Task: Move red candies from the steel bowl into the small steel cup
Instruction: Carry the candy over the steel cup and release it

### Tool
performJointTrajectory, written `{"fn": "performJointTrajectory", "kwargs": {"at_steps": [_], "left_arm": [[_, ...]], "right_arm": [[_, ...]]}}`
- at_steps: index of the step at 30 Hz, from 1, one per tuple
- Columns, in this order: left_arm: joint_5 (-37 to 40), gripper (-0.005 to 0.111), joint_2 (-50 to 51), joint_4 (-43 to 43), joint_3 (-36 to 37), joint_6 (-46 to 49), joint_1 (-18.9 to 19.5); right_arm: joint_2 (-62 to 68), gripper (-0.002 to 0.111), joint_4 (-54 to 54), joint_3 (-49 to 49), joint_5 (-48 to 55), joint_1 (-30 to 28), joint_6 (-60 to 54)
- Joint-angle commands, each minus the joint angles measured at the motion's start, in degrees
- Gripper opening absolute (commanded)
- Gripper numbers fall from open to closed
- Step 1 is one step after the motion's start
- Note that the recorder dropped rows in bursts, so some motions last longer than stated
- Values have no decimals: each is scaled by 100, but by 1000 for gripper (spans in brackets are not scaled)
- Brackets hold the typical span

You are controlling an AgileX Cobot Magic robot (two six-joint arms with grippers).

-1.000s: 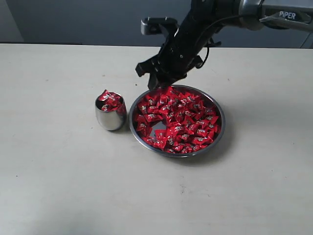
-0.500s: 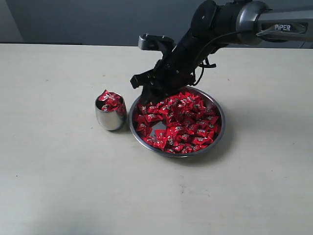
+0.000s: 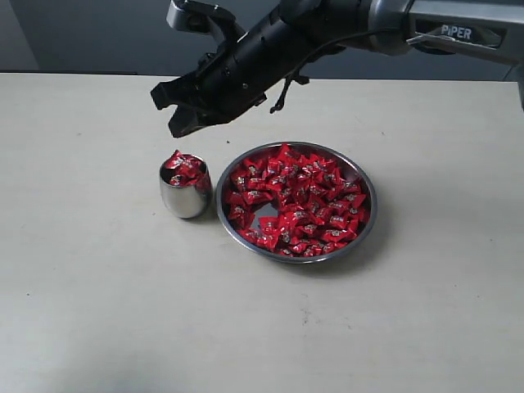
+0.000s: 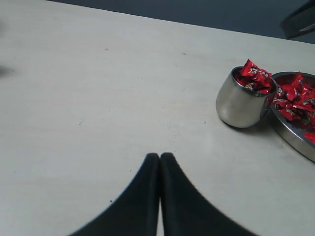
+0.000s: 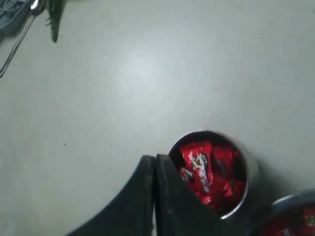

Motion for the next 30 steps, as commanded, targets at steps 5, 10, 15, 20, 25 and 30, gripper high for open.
{"fn": "performJointTrajectory", "kwargs": {"at_steps": [5, 10, 15, 20, 25, 30], "left_arm": [[-35, 0, -22, -3, 10, -9, 9], [-35, 0, -22, -3, 10, -9, 9], [-35, 0, -22, -3, 10, -9, 9], [-35, 0, -22, -3, 10, -9, 9], [-11, 0, -22, -3, 10, -9, 9], [-11, 0, -22, -3, 10, -9, 9]], "right_arm": [[579, -1, 43, -320, 129, 91, 118], [814, -1, -210, -320, 51, 91, 401], [896, -1, -257, -320, 51, 91, 424], [743, -1, -151, -320, 86, 80, 424], [223, -1, -260, -320, 86, 5, 397], [-102, -1, -718, -320, 289, -212, 415]]}}
